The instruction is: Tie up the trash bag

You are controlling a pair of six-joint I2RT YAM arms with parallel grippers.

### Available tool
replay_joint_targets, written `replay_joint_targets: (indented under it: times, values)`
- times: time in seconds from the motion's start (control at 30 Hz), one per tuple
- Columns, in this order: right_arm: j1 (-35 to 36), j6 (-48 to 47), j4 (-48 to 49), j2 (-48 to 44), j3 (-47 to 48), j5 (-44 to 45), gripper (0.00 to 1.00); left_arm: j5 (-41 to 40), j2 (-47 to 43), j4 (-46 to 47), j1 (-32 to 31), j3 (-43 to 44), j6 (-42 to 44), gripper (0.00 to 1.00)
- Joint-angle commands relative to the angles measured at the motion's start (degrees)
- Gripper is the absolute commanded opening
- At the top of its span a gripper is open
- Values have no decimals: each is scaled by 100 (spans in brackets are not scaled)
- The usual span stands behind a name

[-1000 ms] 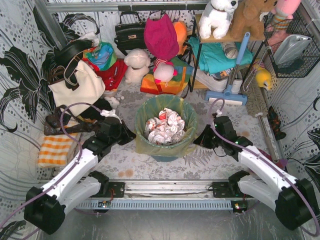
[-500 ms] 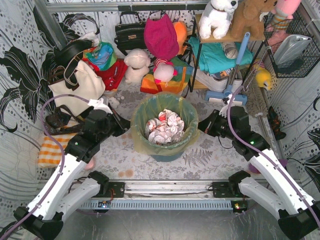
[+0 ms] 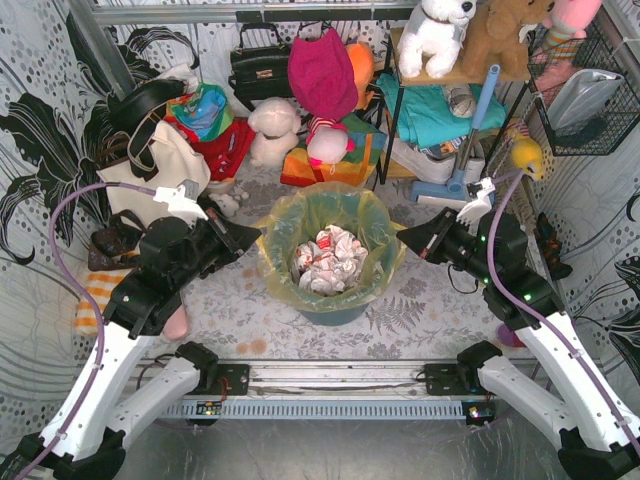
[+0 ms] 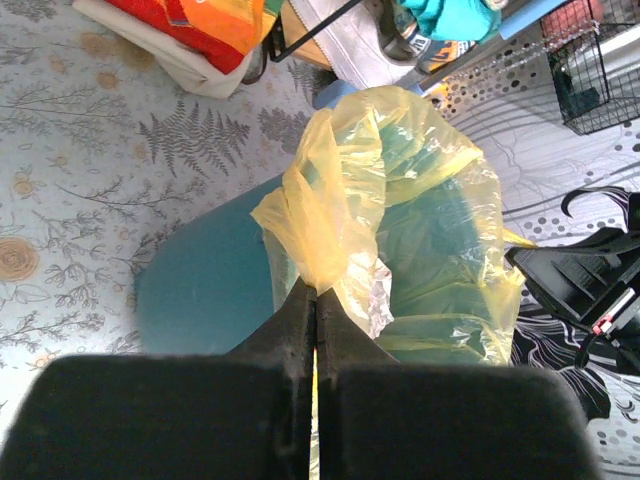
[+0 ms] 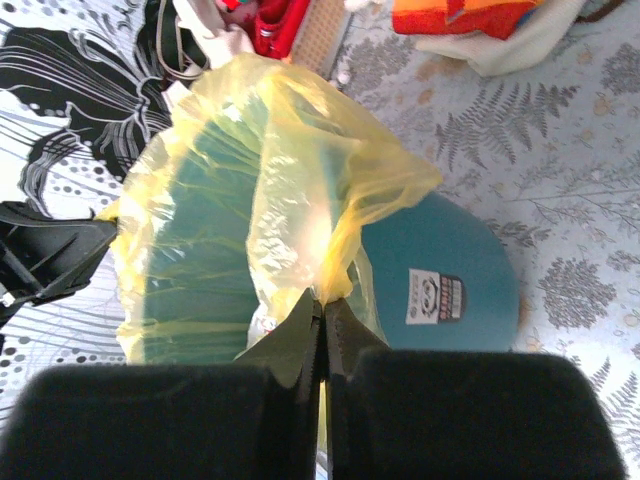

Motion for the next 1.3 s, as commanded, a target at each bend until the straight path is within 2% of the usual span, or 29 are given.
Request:
replay_joint_targets:
  times: [0.0,0.17,0.37,0.5,0.9,1.27]
  values:
    - [-11,74,609,-41,323,-209,0,394,91,549,-10,240,157,0]
    - [-11,131,1093,181,366,-563,0,733,446,739,-13,526,251,0]
    - [-6,270,1739,791,424,-1354,0,1363,790,1388,-14,663,198,0]
    - [-4,399,2026,1257,405,-1749,0,2018,1134,1631,-13,722,215,0]
    - [188,770,2847,1926,-2,-2148,0,3109,1764,2270,-209,196,95,0]
    - [548,709,3115,2083,592,-1849,0,3371,2272,3444,-412,918,-237,0]
